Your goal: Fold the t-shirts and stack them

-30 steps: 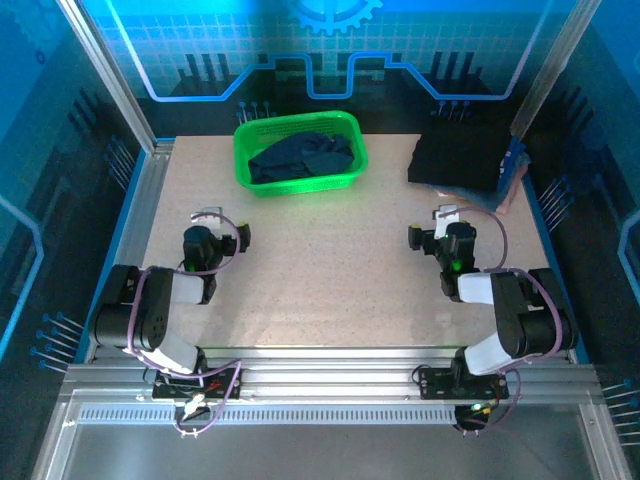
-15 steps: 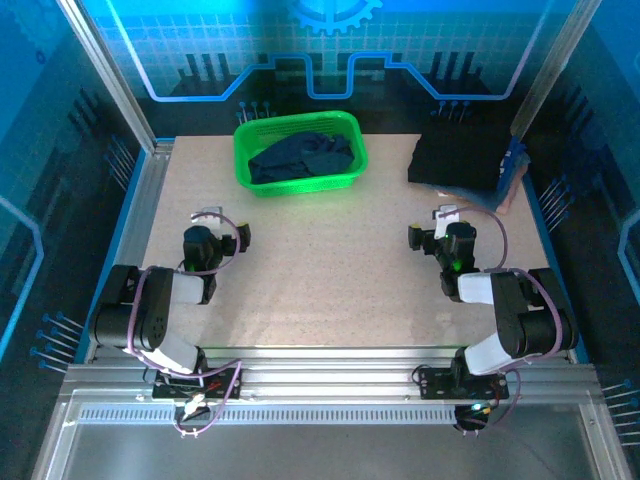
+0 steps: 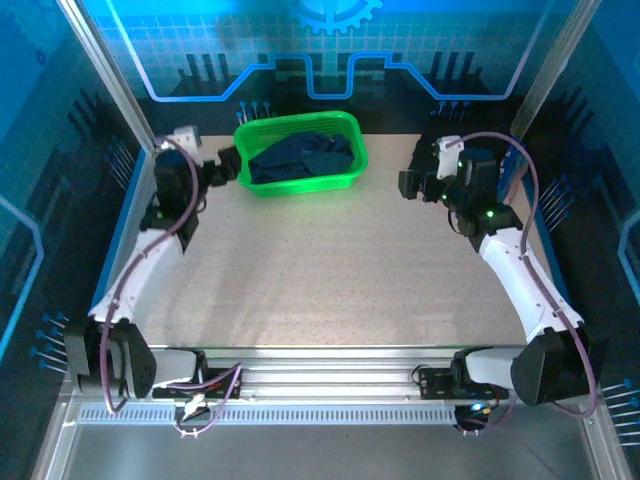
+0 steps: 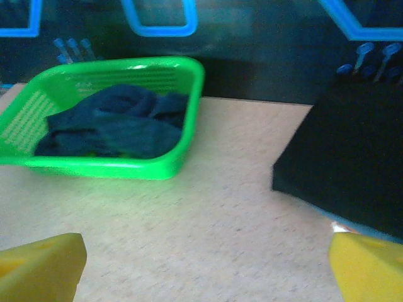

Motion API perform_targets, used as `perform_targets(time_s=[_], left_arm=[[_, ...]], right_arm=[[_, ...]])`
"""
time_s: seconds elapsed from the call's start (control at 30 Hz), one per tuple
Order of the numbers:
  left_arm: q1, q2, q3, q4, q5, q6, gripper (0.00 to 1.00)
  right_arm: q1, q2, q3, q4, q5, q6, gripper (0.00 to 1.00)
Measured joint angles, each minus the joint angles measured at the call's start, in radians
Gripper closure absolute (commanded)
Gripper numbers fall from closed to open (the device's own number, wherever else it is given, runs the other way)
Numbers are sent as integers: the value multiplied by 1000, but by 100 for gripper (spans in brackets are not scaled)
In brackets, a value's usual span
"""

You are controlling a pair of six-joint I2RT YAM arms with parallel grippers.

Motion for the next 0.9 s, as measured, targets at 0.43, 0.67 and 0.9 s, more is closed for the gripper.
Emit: perform_targets(time_s=[0.43, 0.67, 0.9], left_arm=[[40, 767, 716, -549, 34, -161, 13], [70, 884, 796, -660, 26, -212, 27], [65, 887, 705, -618, 30, -270, 50]], right_arm=[[233, 314, 373, -349, -195, 130, 0], [254, 367, 435, -404, -231, 165, 0], [256, 581, 721, -493, -219, 177, 0]])
